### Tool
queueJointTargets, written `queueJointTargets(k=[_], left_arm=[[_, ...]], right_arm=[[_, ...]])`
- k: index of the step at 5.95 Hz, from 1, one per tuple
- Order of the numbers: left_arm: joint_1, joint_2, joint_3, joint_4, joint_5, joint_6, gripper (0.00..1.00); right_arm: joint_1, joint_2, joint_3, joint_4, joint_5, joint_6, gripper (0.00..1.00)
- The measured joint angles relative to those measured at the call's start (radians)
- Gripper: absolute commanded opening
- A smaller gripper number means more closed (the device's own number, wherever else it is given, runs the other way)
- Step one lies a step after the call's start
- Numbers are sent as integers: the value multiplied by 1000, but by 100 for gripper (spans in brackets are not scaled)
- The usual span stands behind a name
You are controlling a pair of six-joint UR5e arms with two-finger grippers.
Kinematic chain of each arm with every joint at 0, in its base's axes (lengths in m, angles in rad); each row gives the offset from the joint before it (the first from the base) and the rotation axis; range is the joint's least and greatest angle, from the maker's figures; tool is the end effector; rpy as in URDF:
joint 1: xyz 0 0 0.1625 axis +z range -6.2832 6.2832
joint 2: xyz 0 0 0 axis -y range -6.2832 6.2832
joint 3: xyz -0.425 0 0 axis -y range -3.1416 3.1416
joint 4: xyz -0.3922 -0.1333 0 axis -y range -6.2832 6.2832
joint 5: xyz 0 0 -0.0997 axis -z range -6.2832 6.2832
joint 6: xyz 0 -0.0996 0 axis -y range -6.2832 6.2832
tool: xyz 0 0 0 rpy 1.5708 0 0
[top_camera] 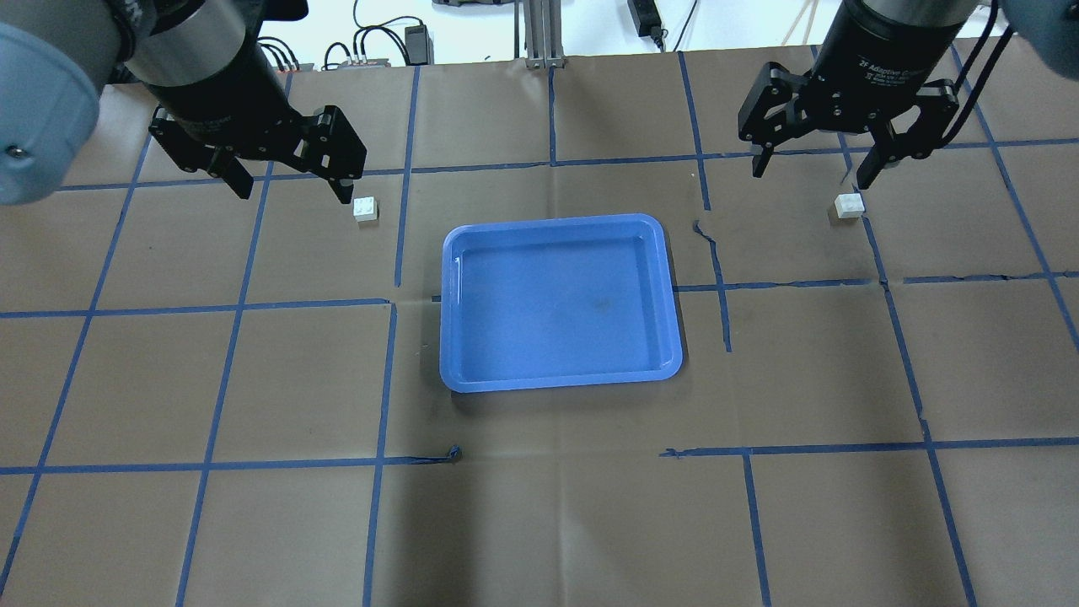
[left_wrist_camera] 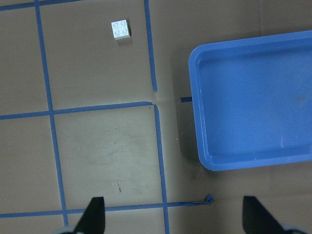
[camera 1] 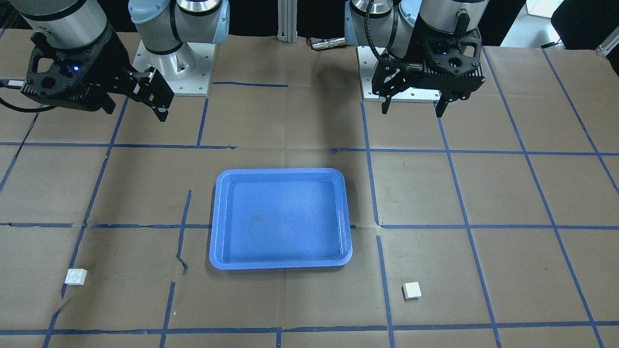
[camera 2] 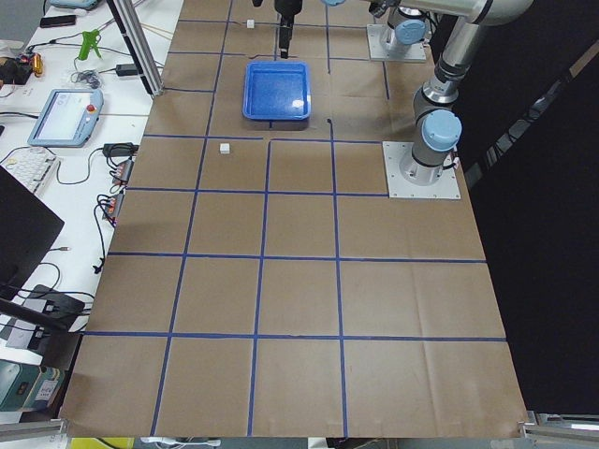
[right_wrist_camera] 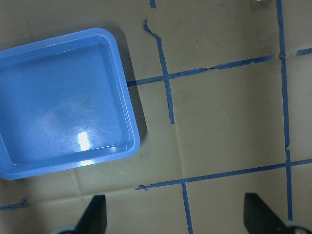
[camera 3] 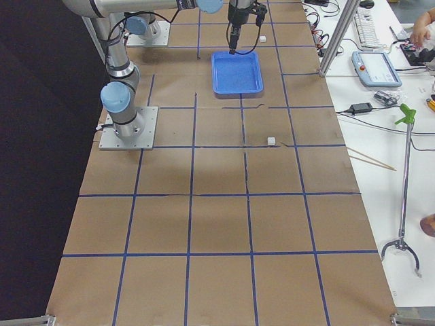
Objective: Assemble white blocks and place on blue tray
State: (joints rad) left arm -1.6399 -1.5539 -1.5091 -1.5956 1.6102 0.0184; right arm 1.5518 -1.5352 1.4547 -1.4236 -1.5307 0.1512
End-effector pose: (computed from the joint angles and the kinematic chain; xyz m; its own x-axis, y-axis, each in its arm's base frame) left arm -0.1628 -0.4786 0.5242 -0.9955 0.0852 -0.0403 0.0873 0.9948 -0.0530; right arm 0.1278 -0.5014 0.5128 -0.9847 0.1717 -0.0295 0.1692 0.9830 0.0719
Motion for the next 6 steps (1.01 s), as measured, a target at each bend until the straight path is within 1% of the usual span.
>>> queueJointTargets(k=[1, 2, 5, 6], left_arm=[[1, -1, 0, 1, -1, 0, 99], [1, -2, 0, 3, -2, 0, 99], [3, -2, 0, 3, 0, 2, 99], [3, -2, 0, 3, 0, 1, 99]], right_arm=[[-1, 0, 2, 0, 0, -30, 100], [-1, 0, 2, -2, 0, -121, 100], [-21, 2, 2, -5, -10, -546, 100], [-42, 3, 3, -9, -30, -737, 100]])
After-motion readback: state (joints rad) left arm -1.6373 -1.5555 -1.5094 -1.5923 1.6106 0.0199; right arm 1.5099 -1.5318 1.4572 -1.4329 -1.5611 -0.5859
